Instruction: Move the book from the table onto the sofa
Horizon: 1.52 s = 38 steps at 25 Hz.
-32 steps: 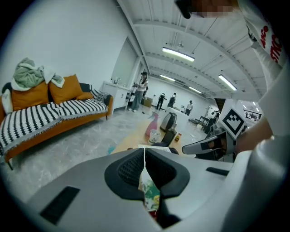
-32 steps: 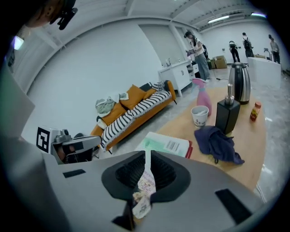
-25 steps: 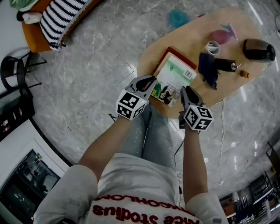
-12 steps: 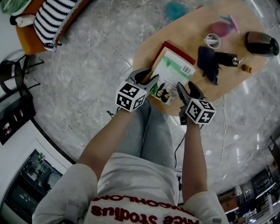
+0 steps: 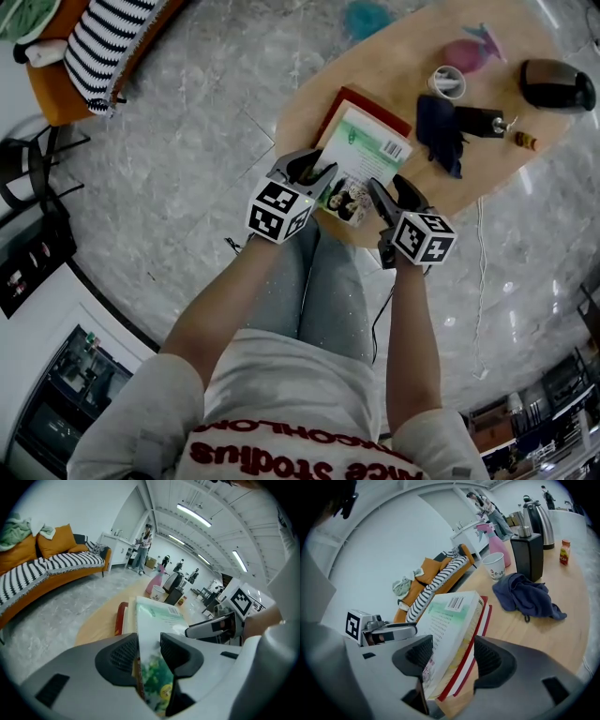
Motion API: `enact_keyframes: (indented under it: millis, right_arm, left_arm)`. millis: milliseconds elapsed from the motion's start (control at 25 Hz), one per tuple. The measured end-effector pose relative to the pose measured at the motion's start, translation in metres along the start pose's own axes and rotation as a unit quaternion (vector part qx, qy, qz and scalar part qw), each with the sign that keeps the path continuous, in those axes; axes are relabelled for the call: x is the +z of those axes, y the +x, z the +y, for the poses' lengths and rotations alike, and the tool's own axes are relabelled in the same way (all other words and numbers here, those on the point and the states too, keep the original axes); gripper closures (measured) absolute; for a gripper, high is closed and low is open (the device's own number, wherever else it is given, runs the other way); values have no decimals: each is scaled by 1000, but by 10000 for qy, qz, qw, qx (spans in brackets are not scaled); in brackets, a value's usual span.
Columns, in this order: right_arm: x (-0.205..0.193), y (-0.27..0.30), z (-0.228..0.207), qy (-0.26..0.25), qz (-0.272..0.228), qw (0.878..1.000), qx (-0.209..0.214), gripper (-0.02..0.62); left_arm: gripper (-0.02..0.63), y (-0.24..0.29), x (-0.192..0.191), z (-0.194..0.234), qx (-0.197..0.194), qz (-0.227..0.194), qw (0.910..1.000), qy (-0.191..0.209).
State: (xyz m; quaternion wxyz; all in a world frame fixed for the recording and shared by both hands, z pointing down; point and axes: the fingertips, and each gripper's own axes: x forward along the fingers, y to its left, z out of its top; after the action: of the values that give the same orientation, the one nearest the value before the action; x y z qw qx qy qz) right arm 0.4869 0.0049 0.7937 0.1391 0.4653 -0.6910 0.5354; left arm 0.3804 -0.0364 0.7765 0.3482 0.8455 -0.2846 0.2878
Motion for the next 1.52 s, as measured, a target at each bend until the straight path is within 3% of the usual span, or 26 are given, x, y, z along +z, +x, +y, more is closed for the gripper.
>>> enact_keyframes:
  millis: [400, 480, 600, 760, 840, 1120, 1280, 1520]
  right_arm:
    - [-1, -6, 0, 68, -81, 9998, 192, 325]
    - [2, -10, -1, 361, -262, 9986, 299, 325]
    - [12, -23, 2, 911, -705, 9903, 777, 327]
    - [27, -47, 27, 920, -1129, 9743, 1719, 392]
    - [30, -50, 35, 888, -1082, 9714, 1917, 407]
    - [23, -26, 20, 1570, -642, 9678, 1861, 410]
    - [18, -16, 12, 1303, -463, 9795, 1466, 490]
    - [30, -33, 35, 762, -786, 9872, 1160, 508]
  left_arm:
    - [456, 9, 6, -18, -218, 205, 9991, 315]
    - [456, 10, 5, -23, -262, 225, 9988, 338]
    - [456, 12, 2, -25, -308, 232, 9988, 300]
    - [456, 12, 2, -24, -407, 192, 9987, 260]
    - [454, 11, 2, -23, -464, 156, 9986, 221]
    - [454, 7, 2, -19, -451, 24, 9988, 195]
    - [451, 7, 2, -20, -526, 16, 9985, 163]
    - [451, 1, 6, -20, -754, -87, 9971, 77]
